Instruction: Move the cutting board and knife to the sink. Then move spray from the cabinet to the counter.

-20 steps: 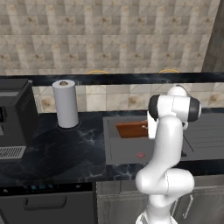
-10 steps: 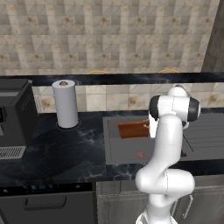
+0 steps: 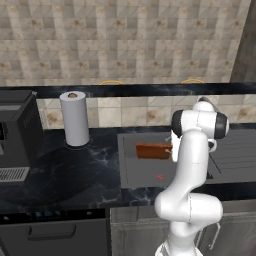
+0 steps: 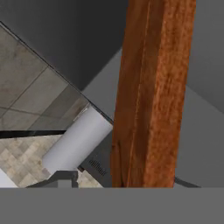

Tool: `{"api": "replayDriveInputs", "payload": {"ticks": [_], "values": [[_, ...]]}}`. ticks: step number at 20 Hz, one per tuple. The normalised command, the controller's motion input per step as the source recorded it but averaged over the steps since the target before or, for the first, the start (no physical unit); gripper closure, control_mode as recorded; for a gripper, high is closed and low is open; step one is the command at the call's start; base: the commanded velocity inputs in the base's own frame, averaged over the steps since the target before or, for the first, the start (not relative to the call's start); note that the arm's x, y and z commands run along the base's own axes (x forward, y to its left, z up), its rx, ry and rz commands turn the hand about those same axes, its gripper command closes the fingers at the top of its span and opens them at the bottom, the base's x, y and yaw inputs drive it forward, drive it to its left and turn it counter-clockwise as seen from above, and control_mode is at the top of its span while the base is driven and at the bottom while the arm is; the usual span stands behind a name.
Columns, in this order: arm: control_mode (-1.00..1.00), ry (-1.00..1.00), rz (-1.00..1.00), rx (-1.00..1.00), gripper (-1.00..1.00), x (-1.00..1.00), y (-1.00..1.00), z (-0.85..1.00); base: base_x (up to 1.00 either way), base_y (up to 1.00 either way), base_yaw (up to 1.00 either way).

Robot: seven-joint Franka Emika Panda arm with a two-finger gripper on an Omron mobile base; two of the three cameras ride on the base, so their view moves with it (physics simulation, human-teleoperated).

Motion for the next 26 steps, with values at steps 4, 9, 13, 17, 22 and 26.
{"api": "replayDriveInputs", "payload": {"ticks": [4,9,13,17,22,26], "values": [[-1.00,0.00,0.00,0.00,-1.00,0.00,0.00,-0.07,0.00,0.00,0.00],[-1.00,0.00,0.00,0.00,-1.00,0.00,-0.01,-0.04,0.00,0.00,0.00],[-1.00,0.00,0.00,0.00,-1.00,0.00,-0.06,-0.04,0.00,0.00,0.00],[-1.00,0.00,0.00,0.00,-1.00,-0.03,-0.10,-0.05,0.00,0.00,0.00],[-1.00,0.00,0.00,-0.04,-1.00,-0.16,-0.11,-0.08,0.00,0.00,0.00],[-1.00,0.00,0.00,-0.09,-1.00,-0.25,-0.13,-0.09,0.00,0.00,0.00]]}}
